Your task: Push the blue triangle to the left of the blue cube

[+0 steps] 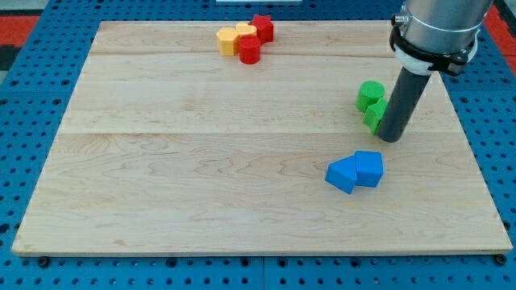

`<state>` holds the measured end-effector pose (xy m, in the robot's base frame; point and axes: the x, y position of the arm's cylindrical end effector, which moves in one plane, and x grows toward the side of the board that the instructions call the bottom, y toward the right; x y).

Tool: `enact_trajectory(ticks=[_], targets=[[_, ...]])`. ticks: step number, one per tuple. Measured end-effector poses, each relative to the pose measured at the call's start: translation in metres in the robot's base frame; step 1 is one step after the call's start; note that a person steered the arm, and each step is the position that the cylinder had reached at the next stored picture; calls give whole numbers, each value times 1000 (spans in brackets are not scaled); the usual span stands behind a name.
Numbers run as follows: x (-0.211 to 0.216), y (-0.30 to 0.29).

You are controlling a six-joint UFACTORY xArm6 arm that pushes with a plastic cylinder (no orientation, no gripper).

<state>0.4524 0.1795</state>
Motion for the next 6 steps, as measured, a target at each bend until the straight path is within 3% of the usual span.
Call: enact_trajectory(ticks=[1, 2, 3, 5, 6], targets=[[70, 22], [98, -44], [90, -88], [84, -76], [110, -56]])
